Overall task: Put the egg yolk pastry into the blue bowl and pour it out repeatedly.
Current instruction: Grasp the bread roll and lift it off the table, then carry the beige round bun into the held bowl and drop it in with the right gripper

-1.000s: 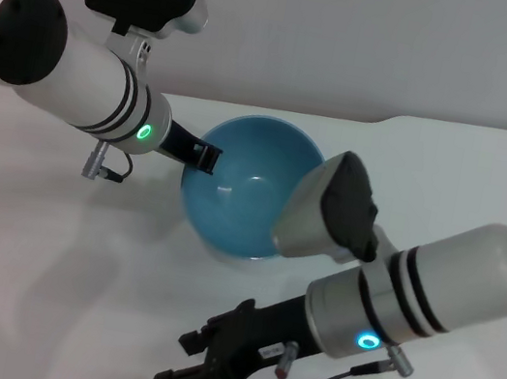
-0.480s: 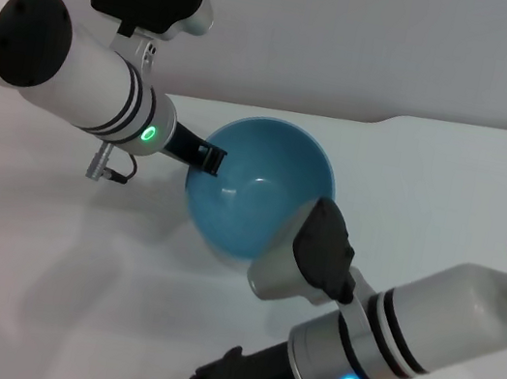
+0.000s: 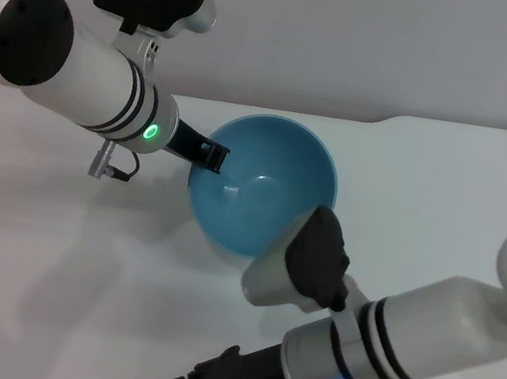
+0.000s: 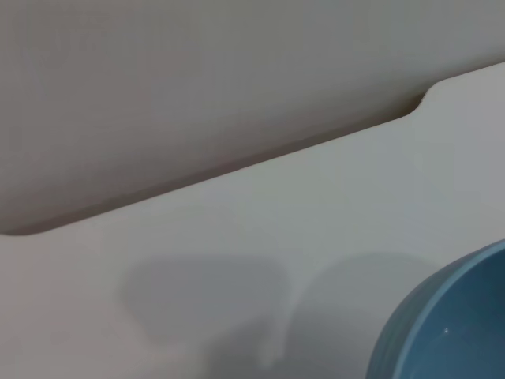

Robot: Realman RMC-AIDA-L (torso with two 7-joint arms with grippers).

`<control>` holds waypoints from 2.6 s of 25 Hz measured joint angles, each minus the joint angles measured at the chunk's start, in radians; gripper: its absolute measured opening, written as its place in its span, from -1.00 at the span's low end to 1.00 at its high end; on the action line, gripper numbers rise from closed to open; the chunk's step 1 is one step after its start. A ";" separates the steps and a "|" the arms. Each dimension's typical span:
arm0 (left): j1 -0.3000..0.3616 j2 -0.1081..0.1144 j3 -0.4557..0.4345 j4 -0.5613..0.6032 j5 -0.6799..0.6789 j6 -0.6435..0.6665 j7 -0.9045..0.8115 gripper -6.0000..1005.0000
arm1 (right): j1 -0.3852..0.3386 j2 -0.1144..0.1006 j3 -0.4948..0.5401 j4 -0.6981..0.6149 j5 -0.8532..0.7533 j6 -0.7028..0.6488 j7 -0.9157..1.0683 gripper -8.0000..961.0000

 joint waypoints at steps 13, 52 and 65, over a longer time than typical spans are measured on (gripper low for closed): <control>-0.008 0.000 0.000 0.000 -0.001 0.011 0.000 -0.99 | 0.011 0.003 -0.071 0.037 0.066 0.059 0.000 0.10; -0.033 0.004 0.000 0.000 0.006 -0.128 0.002 -0.99 | -0.328 -0.014 0.470 -0.515 -0.190 -0.249 -0.104 -0.98; -0.039 -0.003 0.051 0.043 -0.004 -0.248 0.001 -0.99 | -0.310 -0.017 0.570 -0.430 -0.243 -0.137 -0.181 -0.98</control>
